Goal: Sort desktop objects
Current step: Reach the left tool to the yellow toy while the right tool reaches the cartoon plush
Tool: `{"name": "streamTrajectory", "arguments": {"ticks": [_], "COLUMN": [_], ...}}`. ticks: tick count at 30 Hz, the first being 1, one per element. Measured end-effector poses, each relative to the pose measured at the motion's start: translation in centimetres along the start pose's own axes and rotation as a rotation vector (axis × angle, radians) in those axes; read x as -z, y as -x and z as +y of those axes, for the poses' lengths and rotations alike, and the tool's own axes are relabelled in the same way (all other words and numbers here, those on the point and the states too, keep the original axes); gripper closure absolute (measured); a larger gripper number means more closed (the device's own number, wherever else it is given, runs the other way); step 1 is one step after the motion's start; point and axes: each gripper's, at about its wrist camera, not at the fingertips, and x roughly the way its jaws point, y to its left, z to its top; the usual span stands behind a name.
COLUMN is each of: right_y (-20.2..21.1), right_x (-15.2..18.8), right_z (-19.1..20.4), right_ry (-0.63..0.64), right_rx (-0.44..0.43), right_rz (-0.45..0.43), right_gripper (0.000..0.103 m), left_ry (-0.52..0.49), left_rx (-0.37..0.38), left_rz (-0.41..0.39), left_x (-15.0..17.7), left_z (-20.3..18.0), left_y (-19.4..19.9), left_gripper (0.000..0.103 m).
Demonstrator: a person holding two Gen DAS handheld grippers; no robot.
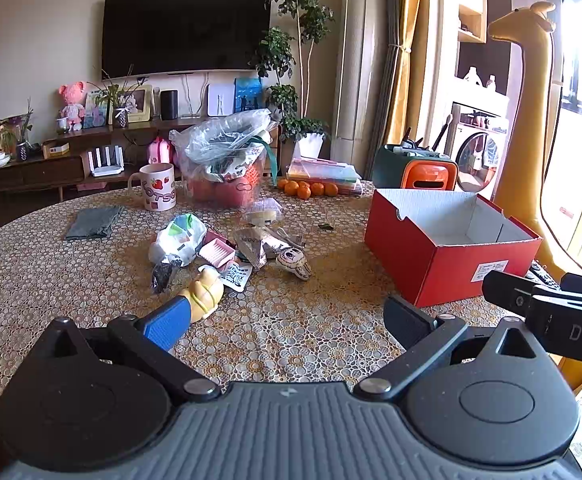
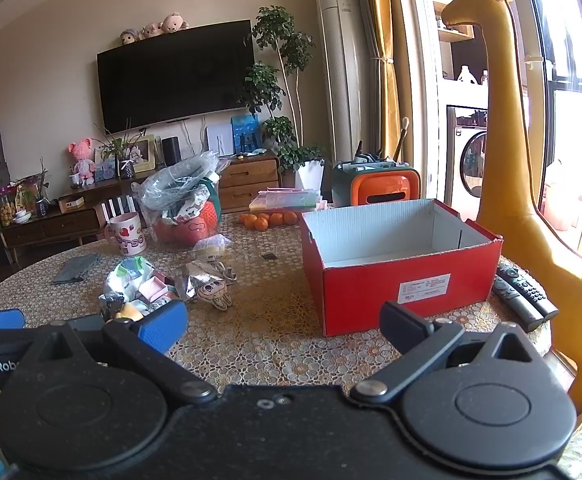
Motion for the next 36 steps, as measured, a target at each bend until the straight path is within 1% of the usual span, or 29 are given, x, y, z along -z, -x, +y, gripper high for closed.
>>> {"name": "streamTrajectory", "arguments": {"ticks": [7,15,19,21,25,27,30,33,36], "right_y": [0.0,-0.1,-0.9,-1.8,-4.3,-5.9,-8.4,-10.9,-13.1], "right_x": [0.0,0.0,-0.3,-0.8,-1.6,-1.9,-2.4,-2.9,-3.0], "right_z": [0.1,0.4,0.7,1.0,2.0,2.5,2.8,3.1,3.6], "right_ry": [0.002,0.018,0.049,0.079,0.140,0.167,0.171,0.171,0.201], "right_rx": [0.001,-0.001,-0.023,-0.028,-0.071,-0.102,-0.134,-0.156,-0.175], "right_rz": [0.001,-0.001,-0.001,-0.005,0.013,0.039,0.084,0.122,0.141], "right_gripper": [0.000,0.000,0.000,0.001,0.001,0.001,0.001,0.002,0.002], "left_ry": [-0.017,-0.003,-0.014,-0.028,-0.087,-0.086,-0.080,-0.064,-0.043], "left_rx": [-0.015,-0.005,0.017,0.008,-0.014,-0.003,0.002,0.001,-0.008], "left_rz": [0.008,0.013,0.023,0.017,0.015,0.027,0.045,0.071,0.105], "left_x": [0.0,0.1,-0.2,-0.3,-0.4,-0.6,-0.8,-0.7,-0.7], "left_z": [-0.2,0.4,1.4,2.0,3.0,3.9,5.0,6.0,6.9], "left_y": [-0.1,-0.7,-1.8,-2.6,-4.7,-5.9,-7.8,-9.9,-12.0], "left_gripper": [0.000,0.000,0.000,0.000,0.000,0.000,0.000,0.000,0.000]}}
